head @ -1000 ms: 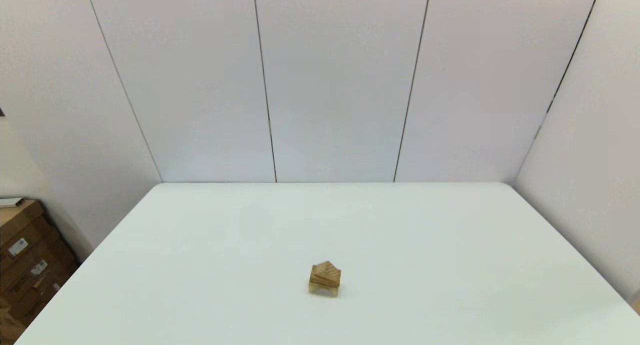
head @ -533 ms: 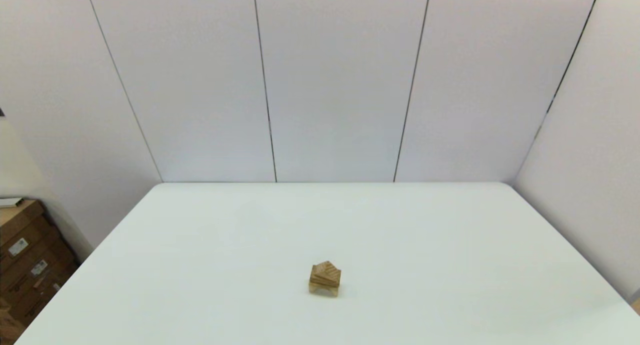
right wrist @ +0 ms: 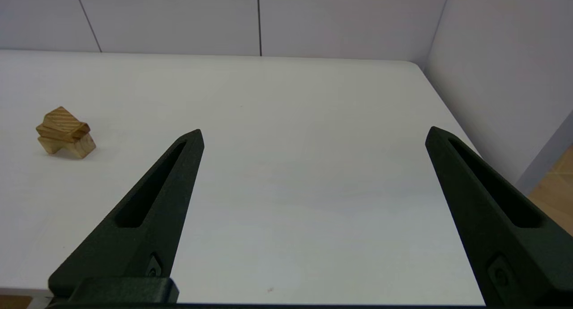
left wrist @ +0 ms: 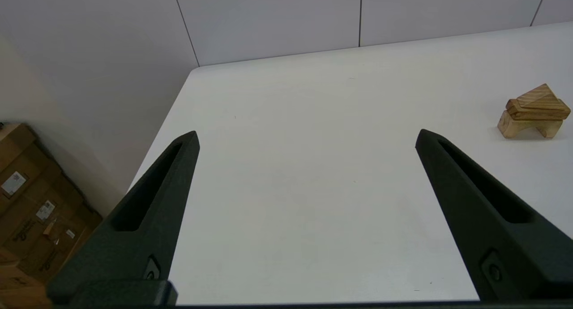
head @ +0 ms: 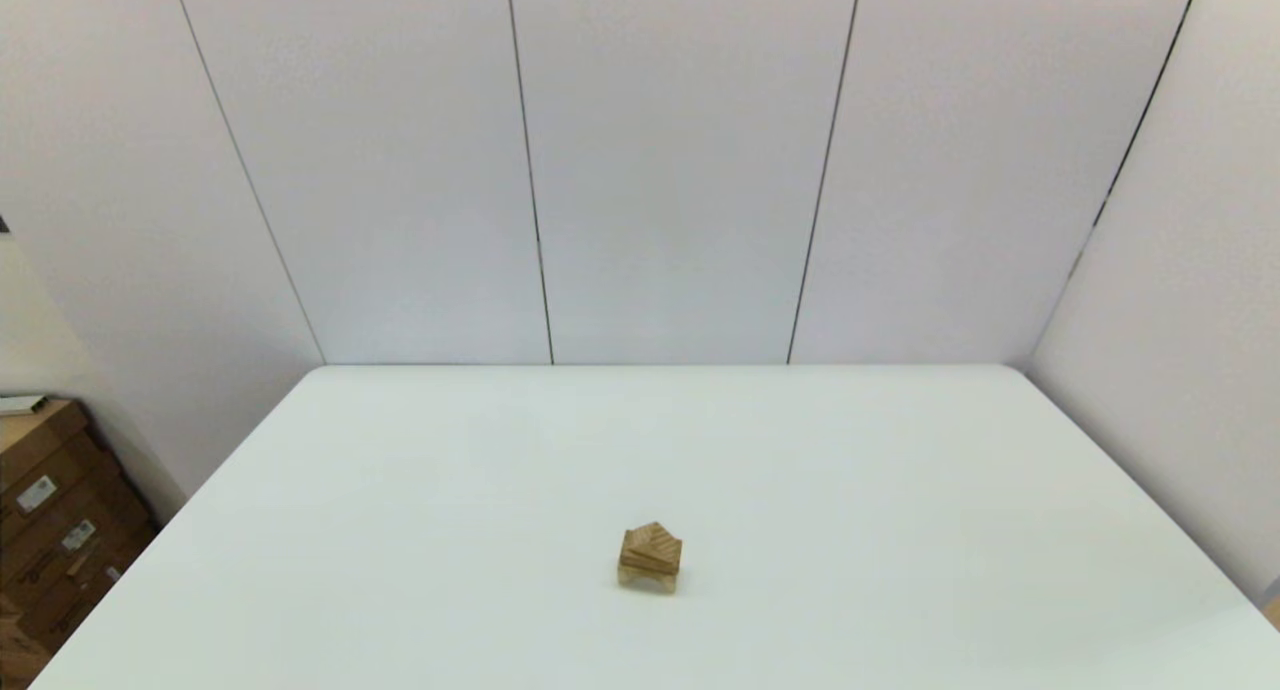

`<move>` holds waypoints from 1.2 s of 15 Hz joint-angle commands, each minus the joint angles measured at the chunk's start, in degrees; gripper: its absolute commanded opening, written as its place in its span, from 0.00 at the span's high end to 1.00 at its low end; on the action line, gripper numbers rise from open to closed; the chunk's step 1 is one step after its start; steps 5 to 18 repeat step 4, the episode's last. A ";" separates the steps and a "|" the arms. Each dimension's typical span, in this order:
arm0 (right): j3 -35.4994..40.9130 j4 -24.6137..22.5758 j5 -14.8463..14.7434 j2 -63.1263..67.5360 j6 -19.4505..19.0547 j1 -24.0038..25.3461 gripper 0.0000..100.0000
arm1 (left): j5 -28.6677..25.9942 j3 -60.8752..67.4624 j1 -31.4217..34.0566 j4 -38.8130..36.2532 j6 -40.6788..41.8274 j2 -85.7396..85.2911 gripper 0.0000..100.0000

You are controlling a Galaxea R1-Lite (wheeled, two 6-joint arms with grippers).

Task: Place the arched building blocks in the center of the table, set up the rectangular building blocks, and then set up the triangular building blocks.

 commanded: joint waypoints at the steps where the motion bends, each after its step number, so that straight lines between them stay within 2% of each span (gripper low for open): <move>1: 0.09 -0.11 -0.15 -0.09 0.06 0.02 0.00 | 0.00 0.00 0.00 0.02 0.04 -0.02 0.00; 18: 0.09 -0.11 -0.15 -0.09 0.06 0.02 0.00 | 0.00 0.00 0.00 0.02 0.04 -0.02 0.00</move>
